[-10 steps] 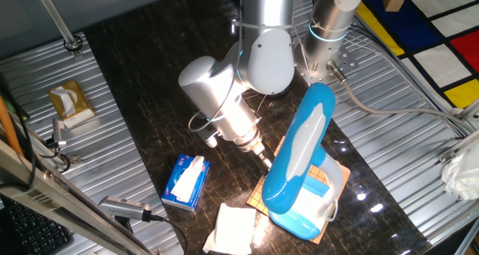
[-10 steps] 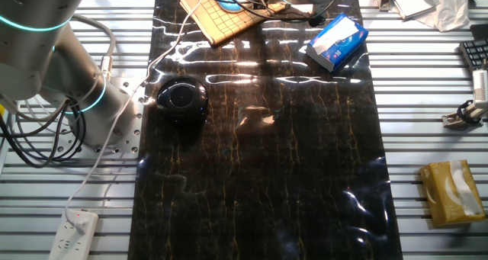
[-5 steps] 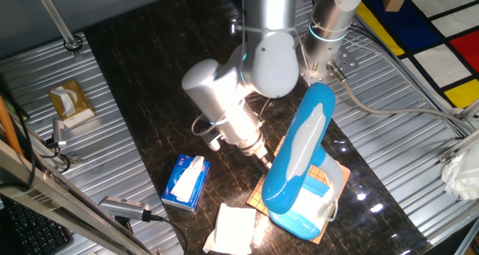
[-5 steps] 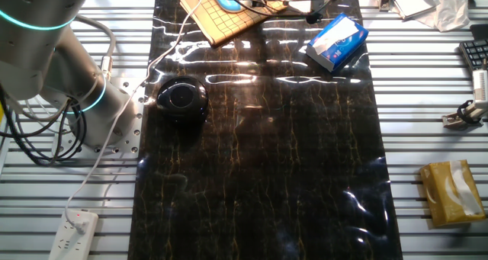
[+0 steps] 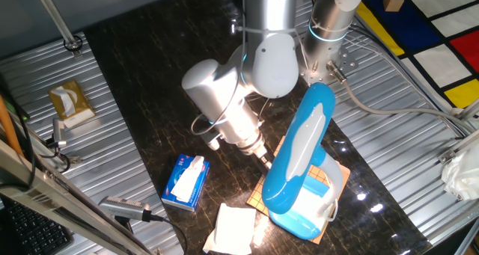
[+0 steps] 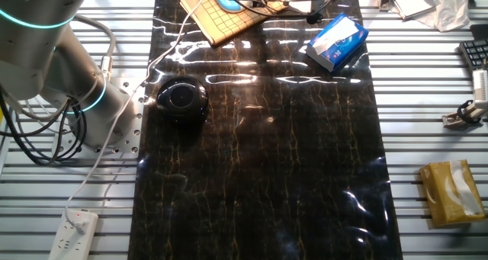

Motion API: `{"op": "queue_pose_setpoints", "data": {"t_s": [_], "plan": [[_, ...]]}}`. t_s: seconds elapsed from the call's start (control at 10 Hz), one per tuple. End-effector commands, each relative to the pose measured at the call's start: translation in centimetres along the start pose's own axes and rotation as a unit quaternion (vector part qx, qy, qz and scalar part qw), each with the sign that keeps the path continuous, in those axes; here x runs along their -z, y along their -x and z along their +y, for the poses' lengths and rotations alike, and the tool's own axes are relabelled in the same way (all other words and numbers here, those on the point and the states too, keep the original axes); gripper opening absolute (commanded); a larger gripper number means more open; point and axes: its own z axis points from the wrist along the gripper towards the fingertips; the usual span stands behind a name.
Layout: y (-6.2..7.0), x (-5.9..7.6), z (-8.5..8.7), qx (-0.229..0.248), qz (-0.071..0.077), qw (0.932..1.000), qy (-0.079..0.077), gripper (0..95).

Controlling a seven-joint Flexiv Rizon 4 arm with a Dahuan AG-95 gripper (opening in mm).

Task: Turn off the desk lamp by pressing the button

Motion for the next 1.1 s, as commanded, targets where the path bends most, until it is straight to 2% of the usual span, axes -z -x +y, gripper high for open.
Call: {"op": "queue_pose_setpoints", "data": {"t_s": [0.1,0.9,1.1], "plan": [[0.12,-0.12,-0.03,0.0,0.0,1.0,-0.004,0.0],[0.07,-0.13,-0.11,0.003,0.0,0.9996,-0.026,0.0],[0.02,-0.16,-0.16,0.003,0.0,0.9996,-0.027,0.0]]}}
